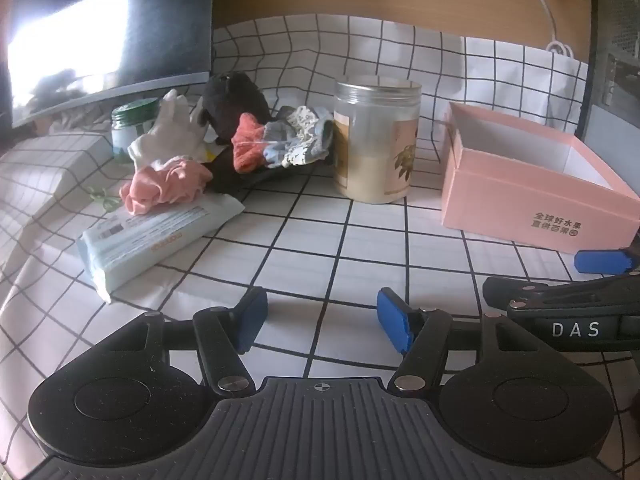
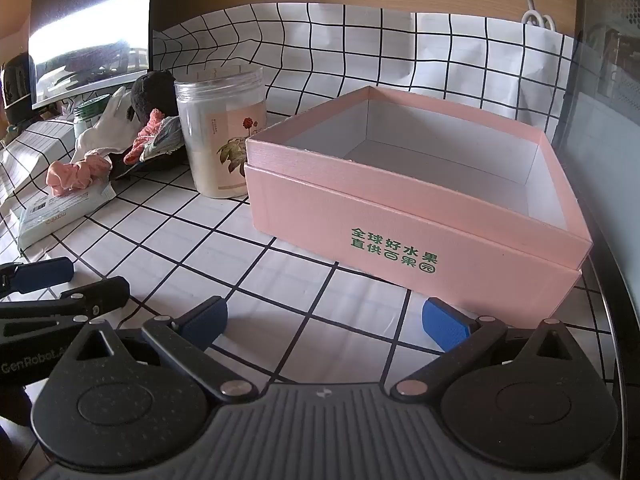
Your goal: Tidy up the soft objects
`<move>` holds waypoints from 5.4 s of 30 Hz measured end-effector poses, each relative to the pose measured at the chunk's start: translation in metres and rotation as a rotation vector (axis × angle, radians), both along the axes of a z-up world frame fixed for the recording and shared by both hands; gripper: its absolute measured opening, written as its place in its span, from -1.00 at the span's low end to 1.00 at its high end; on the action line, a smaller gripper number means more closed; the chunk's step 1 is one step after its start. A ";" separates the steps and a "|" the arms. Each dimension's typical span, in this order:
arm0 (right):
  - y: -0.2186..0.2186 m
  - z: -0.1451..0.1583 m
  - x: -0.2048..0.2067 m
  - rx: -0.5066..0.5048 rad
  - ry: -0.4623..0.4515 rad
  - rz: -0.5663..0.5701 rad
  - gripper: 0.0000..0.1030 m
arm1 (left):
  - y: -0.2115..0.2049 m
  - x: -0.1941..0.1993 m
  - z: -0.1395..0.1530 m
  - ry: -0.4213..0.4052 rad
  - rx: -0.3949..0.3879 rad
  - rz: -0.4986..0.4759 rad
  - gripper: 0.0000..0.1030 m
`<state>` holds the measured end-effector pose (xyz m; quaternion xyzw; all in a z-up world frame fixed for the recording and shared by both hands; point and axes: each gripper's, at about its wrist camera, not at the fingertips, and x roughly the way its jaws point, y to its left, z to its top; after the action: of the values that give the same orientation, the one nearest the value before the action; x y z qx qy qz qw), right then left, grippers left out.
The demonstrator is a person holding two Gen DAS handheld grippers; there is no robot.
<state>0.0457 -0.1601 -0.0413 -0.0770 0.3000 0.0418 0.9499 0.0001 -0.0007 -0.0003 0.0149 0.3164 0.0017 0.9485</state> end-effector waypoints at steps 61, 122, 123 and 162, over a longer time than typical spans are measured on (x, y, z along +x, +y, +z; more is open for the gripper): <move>0.000 0.000 0.000 -0.001 0.000 0.000 1.00 | 0.001 0.000 0.000 -0.006 -0.021 0.001 0.31; 0.101 0.027 -0.006 -0.093 0.079 -0.086 1.00 | 0.263 0.111 0.028 0.136 -0.320 0.222 -0.01; 0.112 0.029 -0.005 -0.088 0.082 -0.082 1.00 | 0.266 0.118 0.024 0.148 -0.322 0.214 -0.01; 0.125 0.036 -0.021 -0.097 0.089 -0.056 1.00 | 0.166 0.127 0.012 0.253 -0.063 -0.452 0.38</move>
<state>0.0247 -0.0346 -0.0057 -0.1125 0.3456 0.0043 0.9316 0.1269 0.1653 0.0115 0.0555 0.4212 -0.2220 0.8776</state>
